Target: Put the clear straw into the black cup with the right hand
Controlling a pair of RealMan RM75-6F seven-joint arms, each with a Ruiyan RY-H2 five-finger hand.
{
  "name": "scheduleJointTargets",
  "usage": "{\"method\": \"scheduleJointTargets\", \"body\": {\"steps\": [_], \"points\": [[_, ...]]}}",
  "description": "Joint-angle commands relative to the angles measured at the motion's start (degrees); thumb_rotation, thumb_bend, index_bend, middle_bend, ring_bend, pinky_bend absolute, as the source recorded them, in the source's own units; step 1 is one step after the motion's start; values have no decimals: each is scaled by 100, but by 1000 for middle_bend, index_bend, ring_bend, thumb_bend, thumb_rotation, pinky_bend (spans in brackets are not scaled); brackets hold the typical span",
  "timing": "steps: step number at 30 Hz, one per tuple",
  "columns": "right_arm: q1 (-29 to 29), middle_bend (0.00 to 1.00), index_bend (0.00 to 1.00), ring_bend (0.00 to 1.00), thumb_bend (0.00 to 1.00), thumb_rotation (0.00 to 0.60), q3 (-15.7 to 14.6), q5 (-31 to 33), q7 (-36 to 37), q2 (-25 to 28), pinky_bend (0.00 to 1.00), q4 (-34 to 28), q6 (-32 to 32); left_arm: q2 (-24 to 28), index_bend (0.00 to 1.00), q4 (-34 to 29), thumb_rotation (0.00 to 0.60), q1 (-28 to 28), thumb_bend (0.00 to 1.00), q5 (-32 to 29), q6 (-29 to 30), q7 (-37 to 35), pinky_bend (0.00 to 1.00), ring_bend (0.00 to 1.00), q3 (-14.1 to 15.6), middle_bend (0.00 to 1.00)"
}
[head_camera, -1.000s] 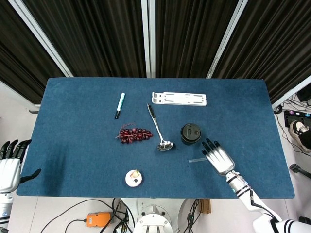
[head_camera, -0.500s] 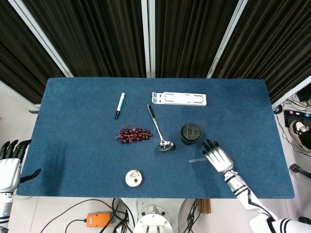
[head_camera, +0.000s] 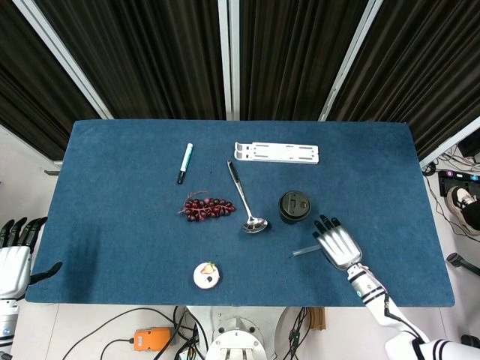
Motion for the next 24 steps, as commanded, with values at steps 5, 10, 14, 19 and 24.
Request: {"method": "scheduleJointTargets", "body": {"steps": [5, 10, 14, 19, 24], "points": [[-260, 369, 683, 256, 571, 600, 355, -143, 1390, 1284, 350, -1511, 945, 30, 132, -38, 600, -19, 75, 25, 7, 19, 8, 75, -13, 143], [3, 378, 688, 265, 575, 600, 863, 106, 2519, 1719, 352, -2005, 841, 50, 131, -117, 600, -47, 75, 77, 13, 74, 8, 75, -12, 143], [351, 378, 691, 265, 643, 600, 1231, 498, 3459, 1512, 352, -2005, 481, 82, 131, -182, 600, -39, 75, 57, 20, 126, 8, 75, -18, 143], [746, 378, 692, 265, 650, 600, 1531, 1020, 4336, 958, 352, -1609, 20, 96, 131, -242, 600, -64, 75, 58, -31, 195, 8, 75, -6, 143], [869, 378, 691, 265, 650, 600, 1627, 1179, 4783, 593, 352, -1283, -33, 128, 132, -260, 600, -65, 75, -6, -58, 211, 8, 75, -28, 143]]}}
